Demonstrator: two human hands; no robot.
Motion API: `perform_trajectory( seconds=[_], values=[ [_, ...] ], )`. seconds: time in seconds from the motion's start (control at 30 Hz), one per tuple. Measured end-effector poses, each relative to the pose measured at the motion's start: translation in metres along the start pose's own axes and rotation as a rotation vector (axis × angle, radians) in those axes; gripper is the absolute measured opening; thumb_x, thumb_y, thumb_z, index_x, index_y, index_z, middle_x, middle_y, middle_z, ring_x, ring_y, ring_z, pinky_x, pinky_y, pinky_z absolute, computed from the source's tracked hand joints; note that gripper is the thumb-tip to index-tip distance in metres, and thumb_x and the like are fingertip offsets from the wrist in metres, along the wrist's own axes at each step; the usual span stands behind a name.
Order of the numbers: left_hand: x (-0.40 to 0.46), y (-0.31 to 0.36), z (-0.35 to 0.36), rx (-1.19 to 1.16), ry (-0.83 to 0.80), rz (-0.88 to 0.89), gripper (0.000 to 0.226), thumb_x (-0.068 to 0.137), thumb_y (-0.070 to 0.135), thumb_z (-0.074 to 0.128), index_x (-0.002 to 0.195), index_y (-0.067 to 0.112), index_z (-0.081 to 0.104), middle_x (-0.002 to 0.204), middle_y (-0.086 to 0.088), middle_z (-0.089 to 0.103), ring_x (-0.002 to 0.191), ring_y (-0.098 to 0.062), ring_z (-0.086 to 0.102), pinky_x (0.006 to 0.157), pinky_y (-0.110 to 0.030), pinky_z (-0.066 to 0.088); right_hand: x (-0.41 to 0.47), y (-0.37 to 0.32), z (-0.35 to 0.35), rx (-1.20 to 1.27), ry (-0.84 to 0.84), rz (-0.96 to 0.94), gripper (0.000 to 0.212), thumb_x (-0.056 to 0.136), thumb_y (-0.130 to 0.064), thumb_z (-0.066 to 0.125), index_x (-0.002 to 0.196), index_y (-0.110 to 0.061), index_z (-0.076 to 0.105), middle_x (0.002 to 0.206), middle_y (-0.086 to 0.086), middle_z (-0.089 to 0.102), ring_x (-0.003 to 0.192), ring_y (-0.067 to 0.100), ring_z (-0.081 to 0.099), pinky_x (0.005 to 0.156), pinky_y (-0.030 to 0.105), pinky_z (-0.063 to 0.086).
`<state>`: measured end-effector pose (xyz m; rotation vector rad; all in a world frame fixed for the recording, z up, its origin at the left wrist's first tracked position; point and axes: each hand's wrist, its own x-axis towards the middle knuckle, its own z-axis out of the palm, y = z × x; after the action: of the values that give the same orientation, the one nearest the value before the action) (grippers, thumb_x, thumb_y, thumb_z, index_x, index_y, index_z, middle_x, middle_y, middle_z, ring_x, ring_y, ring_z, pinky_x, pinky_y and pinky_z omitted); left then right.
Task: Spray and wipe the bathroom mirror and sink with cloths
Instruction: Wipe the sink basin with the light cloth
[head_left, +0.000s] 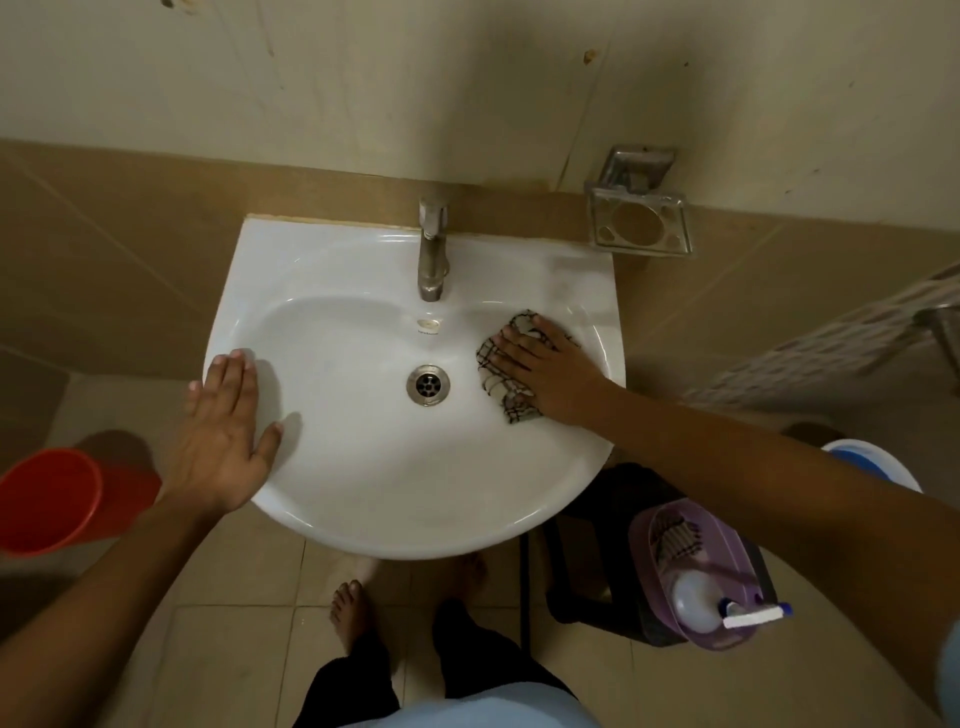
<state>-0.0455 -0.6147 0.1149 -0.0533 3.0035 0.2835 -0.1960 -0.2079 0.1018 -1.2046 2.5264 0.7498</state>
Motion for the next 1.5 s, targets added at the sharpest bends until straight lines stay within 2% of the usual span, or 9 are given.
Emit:
perform_trajectory(
  seconds=[0.07, 0.2, 0.37, 0.53, 0.83, 1.17, 1.33, 1.4, 1.5],
  values=[
    [-0.001, 0.001, -0.001, 0.000, 0.001, -0.004, 0.084, 0.093, 0.052, 0.025, 0.156, 0.000, 0.008, 0.166, -0.014, 0.003, 0.154, -0.030, 0.001, 0.124, -0.050, 0.003, -0.014, -0.016, -0.001, 0.152, -0.058, 0.070, 0.075, 0.092, -0.058, 0.024, 0.156, -0.019, 0.025, 0.163, 0.011, 0.024, 0.151, 0.033, 0.017, 0.111, 0.050, -0.031],
    [-0.001, 0.002, -0.001, -0.010, -0.007, -0.012, 0.083, 0.092, 0.049, 0.025, 0.156, 0.000, 0.007, 0.166, -0.014, 0.002, 0.154, -0.029, 0.000, 0.124, -0.048, 0.002, -0.039, -0.059, -0.013, 0.463, -0.282, 0.092, 0.109, 0.065, -0.084, -0.021, 0.157, -0.026, -0.007, 0.166, 0.004, -0.010, 0.152, 0.031, -0.012, 0.109, 0.057, -0.027],
    [-0.002, 0.004, 0.000, -0.038, -0.007, -0.006, 0.083, 0.091, 0.046, 0.027, 0.156, -0.001, 0.007, 0.166, -0.014, 0.002, 0.153, -0.030, 0.000, 0.124, -0.051, 0.004, -0.026, -0.120, -0.036, 0.799, -0.388, 0.042, 0.071, 0.097, -0.067, 0.014, 0.156, -0.035, -0.006, 0.167, 0.000, -0.009, 0.153, 0.027, -0.009, 0.117, 0.059, -0.014],
    [-0.001, 0.000, -0.001, -0.047, 0.000, 0.009, 0.083, 0.089, 0.043, 0.028, 0.156, 0.000, 0.007, 0.166, -0.015, 0.003, 0.153, -0.029, 0.000, 0.123, -0.050, 0.003, 0.044, -0.184, -0.072, 1.002, -0.249, 0.006, 0.068, 0.102, -0.057, 0.023, 0.156, -0.034, -0.011, 0.165, -0.001, -0.019, 0.152, 0.026, -0.016, 0.118, 0.060, -0.010],
    [-0.001, 0.001, 0.000, -0.060, 0.029, 0.024, 0.078, 0.090, 0.032, 0.035, 0.156, -0.001, 0.008, 0.165, -0.017, 0.007, 0.154, -0.030, 0.002, 0.123, -0.052, 0.008, 0.151, -0.205, -0.104, 1.155, 0.011, 0.525, 0.073, 0.102, -0.057, 0.025, 0.156, -0.027, -0.013, 0.164, 0.007, -0.019, 0.151, 0.033, -0.015, 0.116, 0.064, -0.007],
    [-0.003, 0.000, -0.001, -0.087, 0.049, 0.051, 0.078, 0.088, 0.032, 0.036, 0.155, -0.002, 0.015, 0.164, -0.019, 0.013, 0.153, -0.034, 0.009, 0.121, -0.055, 0.011, 0.055, -0.177, -0.053, 0.897, 0.000, 0.213, 0.085, 0.086, -0.075, 0.010, 0.158, -0.030, 0.007, 0.165, 0.002, 0.014, 0.150, 0.028, 0.014, 0.119, 0.057, 0.015],
    [-0.002, -0.003, 0.001, -0.085, 0.038, 0.049, 0.078, 0.088, 0.035, 0.032, 0.155, -0.003, 0.016, 0.164, -0.020, 0.014, 0.152, -0.035, 0.009, 0.121, -0.058, 0.015, 0.018, -0.099, -0.007, 0.504, 0.065, 0.417, 0.075, 0.088, -0.067, 0.040, 0.145, -0.018, 0.044, 0.144, 0.012, 0.050, 0.130, 0.037, 0.048, 0.105, 0.056, 0.036],
    [-0.002, -0.002, 0.001, -0.080, 0.043, 0.055, 0.078, 0.088, 0.035, 0.032, 0.154, -0.003, 0.017, 0.163, -0.020, 0.015, 0.152, -0.037, 0.010, 0.120, -0.059, 0.016, 0.017, -0.073, 0.001, 0.314, 0.098, 0.530, 0.062, 0.083, -0.041, 0.069, 0.135, -0.012, 0.052, 0.133, 0.016, 0.056, 0.121, 0.038, 0.054, 0.099, 0.056, 0.043],
    [-0.002, -0.001, -0.001, -0.067, 0.052, 0.060, 0.078, 0.087, 0.033, 0.033, 0.153, -0.005, 0.019, 0.162, -0.022, 0.017, 0.151, -0.038, 0.013, 0.119, -0.059, 0.018, 0.018, -0.068, -0.006, 0.257, 0.259, 0.759, 0.042, 0.078, -0.017, 0.069, 0.118, -0.011, 0.058, 0.115, 0.012, 0.062, 0.102, 0.034, 0.059, 0.085, 0.048, 0.048]
  ],
)
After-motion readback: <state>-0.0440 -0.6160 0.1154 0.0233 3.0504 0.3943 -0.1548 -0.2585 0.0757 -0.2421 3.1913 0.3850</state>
